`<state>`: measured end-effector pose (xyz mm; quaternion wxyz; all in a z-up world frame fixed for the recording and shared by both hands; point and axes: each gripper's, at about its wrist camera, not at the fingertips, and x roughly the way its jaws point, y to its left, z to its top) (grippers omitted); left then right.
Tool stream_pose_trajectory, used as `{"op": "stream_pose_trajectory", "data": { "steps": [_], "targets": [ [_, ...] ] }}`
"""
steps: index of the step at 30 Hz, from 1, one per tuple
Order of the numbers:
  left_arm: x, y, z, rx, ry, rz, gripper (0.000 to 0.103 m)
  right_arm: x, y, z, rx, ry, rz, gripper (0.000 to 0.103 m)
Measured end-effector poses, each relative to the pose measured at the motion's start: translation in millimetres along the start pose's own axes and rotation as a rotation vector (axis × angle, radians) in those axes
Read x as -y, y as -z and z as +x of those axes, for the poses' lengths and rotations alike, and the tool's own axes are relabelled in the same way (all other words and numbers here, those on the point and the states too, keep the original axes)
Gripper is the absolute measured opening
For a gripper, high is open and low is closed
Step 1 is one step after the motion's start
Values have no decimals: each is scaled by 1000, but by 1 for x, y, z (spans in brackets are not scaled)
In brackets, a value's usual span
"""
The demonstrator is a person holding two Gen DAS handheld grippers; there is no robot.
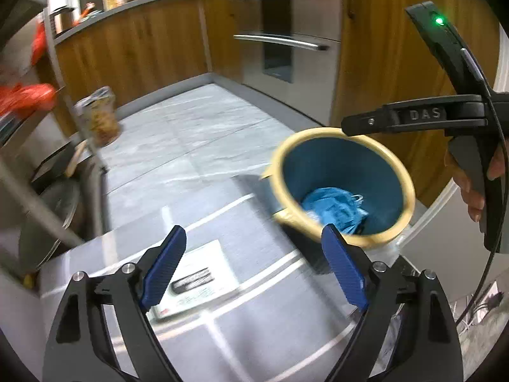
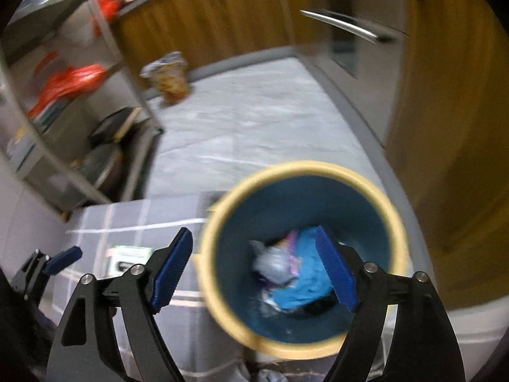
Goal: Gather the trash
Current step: 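Move both tools back toward the COLTALIN medicine box on the mat, then grasp the white-green COLTALIN medicine box with the right tool and lift it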
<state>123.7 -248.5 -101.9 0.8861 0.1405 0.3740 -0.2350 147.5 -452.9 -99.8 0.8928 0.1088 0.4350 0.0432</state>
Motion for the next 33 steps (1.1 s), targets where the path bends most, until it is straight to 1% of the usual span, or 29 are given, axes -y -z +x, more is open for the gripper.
{"op": "stream_pose_trajectory", "data": {
  "steps": [5, 8, 13, 15, 17, 20, 22, 26, 29, 33],
  "targets": [
    [-50, 29, -29, -12, -71, -97, 89, -54, 1, 11, -31, -80, -121, 86],
    [-77, 51, -40, -29, -116, -144, 89, -84, 5, 22, -64, -94, -198, 86],
    [-114, 81, -44, -68, -167, -177, 89, -123, 12, 44, -111, -121, -292, 86],
    [-128, 92, -42, -82, -173, -193, 89, -133, 15, 52, -139, -156, -321, 86],
    [-138, 99, -40, -97, -184, -204, 89, -148, 21, 63, -161, -183, -377, 86],
    [-155, 108, -36, -111, -188, -228, 89, -166, 28, 80, -193, -189, -466, 87],
    [-164, 109, -35, -106, -182, -249, 89, -175, 31, 91, -212, -183, -530, 87],
    [-173, 106, -28, -99, -158, -282, 89, -192, 36, 111, -266, -206, -679, 87],
    [-172, 104, -21, -99, -147, -275, 89, -199, 40, 124, -310, -240, -754, 88],
    [-171, 105, -12, -113, -142, -243, 89, -210, 44, 139, -348, -280, -811, 90]
  ]
}}
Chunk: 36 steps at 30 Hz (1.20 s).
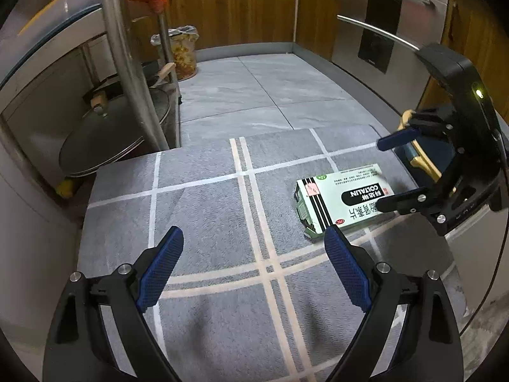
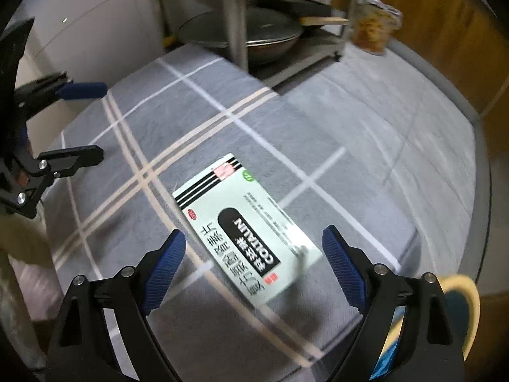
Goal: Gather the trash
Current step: 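Grasp the white-green COLTALIN medicine box with the right tool and lift it, then carry the medicine box over the teal bin and open the right tool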
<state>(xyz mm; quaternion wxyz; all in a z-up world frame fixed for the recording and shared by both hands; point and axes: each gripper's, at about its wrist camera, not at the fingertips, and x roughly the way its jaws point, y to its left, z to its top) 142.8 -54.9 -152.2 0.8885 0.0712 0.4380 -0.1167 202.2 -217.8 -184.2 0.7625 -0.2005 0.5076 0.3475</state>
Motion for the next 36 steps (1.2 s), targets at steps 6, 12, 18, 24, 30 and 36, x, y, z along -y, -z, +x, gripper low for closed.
{"op": "stream_pose_trajectory", "data": {
  "steps": [6, 12, 18, 24, 30, 36],
  "targets": [
    [-1, 1, 9, -20, 15, -6, 89, -12, -13, 31, -67, -29, -110, 90],
    [-3, 3, 14, -34, 24, -8, 89, -16, -16, 51, -107, -13, -158, 90],
    [-5, 4, 15, -38, 21, -15, 89, -17, -15, 58, -107, 16, -153, 85],
    [-3, 4, 8, -28, 19, -20, 89, -20, -16, 44, -69, 52, -87, 77],
    [3, 2, -1, -12, 3, -12, 89, -19, -7, 0, -3, 45, 10, 76],
    [18, -8, -16, 32, 23, -16, 89, 0, 15, -57, 77, 107, 131, 76]
  ]
}}
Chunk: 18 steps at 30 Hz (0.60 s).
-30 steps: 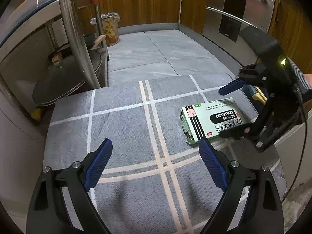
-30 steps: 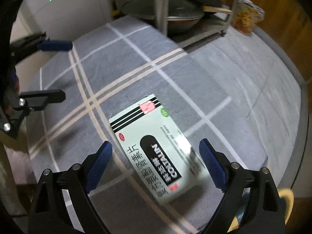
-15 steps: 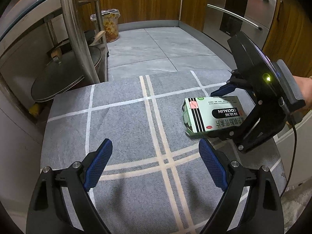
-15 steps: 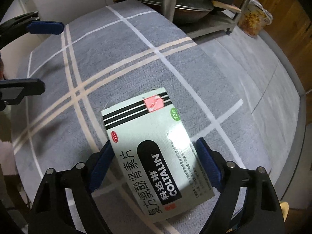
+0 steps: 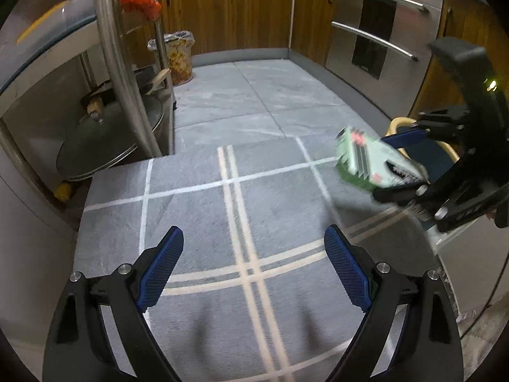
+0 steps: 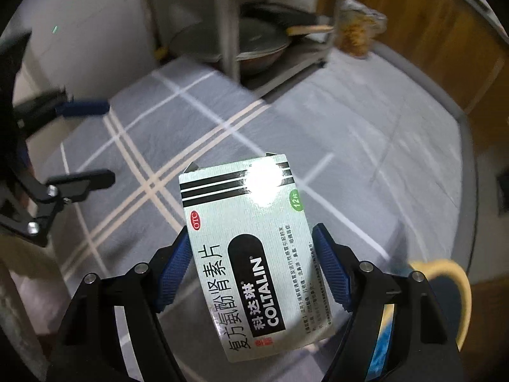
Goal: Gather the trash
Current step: 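Carry the medicine box over the teal bin and open the right tool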
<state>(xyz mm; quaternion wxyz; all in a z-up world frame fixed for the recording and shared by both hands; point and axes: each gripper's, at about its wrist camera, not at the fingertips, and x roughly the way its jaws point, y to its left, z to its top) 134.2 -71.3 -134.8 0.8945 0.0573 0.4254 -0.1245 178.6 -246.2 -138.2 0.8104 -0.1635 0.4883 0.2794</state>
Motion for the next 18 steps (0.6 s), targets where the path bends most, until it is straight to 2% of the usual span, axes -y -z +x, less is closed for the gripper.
{"op": "stream_pose_trajectory", "data": {
  "steps": [5, 11, 13, 18],
  "targets": [
    [32, -10, -1, 19, 30, 43, 89, 51, 39, -50, 72, 137, 254, 76],
    [72, -19, 3, 35, 84, 104, 89, 114, 95, -71, 38, 357, 504, 76],
    [84, -21, 5, 35, 98, 129, 89, 128, 107, -69, 16, 403, 554, 76],
    [104, -21, 12, 33, 117, 198, 89, 147, 119, -60, 5, 419, 593, 79]
  ]
}}
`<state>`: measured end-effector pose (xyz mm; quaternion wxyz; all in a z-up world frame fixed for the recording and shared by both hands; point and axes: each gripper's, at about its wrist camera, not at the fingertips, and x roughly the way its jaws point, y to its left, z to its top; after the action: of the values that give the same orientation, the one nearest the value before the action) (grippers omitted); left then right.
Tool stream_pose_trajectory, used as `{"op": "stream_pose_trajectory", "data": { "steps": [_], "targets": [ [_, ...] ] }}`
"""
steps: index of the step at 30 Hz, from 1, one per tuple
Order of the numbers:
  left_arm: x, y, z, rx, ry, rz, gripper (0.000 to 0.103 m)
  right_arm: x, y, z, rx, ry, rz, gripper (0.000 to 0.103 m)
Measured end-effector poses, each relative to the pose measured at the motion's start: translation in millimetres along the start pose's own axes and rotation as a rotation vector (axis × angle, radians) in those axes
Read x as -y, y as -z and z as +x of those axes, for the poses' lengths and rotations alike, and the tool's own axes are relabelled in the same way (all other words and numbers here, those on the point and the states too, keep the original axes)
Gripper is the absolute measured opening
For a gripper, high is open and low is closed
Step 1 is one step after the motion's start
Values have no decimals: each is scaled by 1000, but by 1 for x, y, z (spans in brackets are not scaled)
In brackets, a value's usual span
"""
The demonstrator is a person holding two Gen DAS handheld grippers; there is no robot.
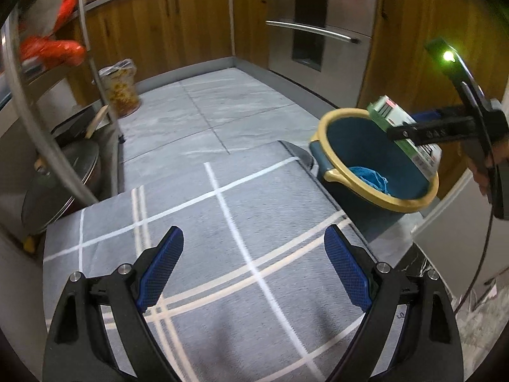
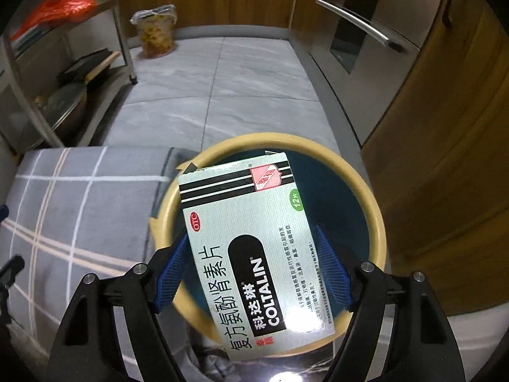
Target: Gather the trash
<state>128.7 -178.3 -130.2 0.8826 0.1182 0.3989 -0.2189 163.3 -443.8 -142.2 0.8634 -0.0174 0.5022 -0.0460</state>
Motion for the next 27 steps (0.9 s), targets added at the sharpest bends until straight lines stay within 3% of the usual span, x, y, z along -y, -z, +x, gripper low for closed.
{"op": "stream_pose_trajectory", "data": {
  "steps": [6, 15, 20, 27],
  "targets": [
    [10, -14, 5, -1, 19, -13, 89, 3, -4, -14, 39, 15, 15, 87],
    [29, -32, -28, 60, 74, -18, 89, -3, 21, -100, 162, 2, 119, 87],
    [35, -38, -62, 104, 111, -51, 89, -11, 58, -158, 252, 5, 198, 90],
    [62, -26, -110, 148, 83, 26, 97, -11, 120, -216, 351, 42, 328, 96]
  ]
}}
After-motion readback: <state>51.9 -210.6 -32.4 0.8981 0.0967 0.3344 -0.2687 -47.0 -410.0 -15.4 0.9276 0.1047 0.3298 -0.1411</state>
